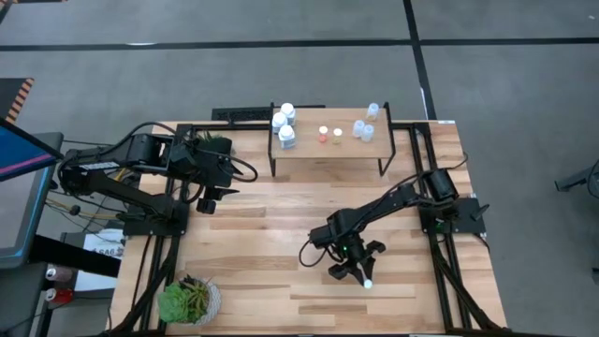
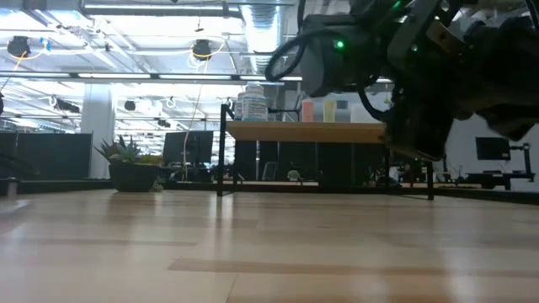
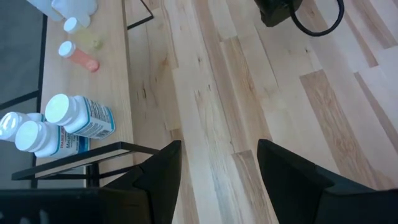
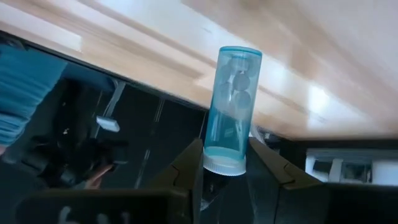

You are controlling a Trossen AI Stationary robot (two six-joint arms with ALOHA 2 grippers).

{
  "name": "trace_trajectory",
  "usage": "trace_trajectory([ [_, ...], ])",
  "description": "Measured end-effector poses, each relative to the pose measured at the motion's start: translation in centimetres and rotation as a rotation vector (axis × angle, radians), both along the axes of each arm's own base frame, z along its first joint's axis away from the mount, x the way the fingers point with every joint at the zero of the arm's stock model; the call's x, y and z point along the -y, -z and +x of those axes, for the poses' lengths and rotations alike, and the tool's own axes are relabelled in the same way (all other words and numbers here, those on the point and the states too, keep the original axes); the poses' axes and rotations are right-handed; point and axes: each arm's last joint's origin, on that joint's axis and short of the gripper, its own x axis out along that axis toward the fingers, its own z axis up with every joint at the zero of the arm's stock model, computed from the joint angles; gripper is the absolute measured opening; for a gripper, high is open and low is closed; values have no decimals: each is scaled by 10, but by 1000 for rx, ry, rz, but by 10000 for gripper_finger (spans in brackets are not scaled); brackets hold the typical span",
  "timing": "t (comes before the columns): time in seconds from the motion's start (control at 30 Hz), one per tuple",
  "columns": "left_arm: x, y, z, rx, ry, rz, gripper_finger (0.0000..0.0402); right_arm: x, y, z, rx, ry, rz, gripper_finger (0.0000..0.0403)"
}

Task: Pick and place medicine bottles onto shelf by color
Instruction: Put the blue pill bottle on the shelf

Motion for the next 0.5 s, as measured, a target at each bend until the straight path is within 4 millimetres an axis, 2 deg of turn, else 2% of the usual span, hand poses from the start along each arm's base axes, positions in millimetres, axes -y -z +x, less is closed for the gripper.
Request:
trace_trajectory([
  [0.5, 0, 0, 0, -1, 10, 9, 197, -9, 1, -2, 2, -14, 21, 108],
])
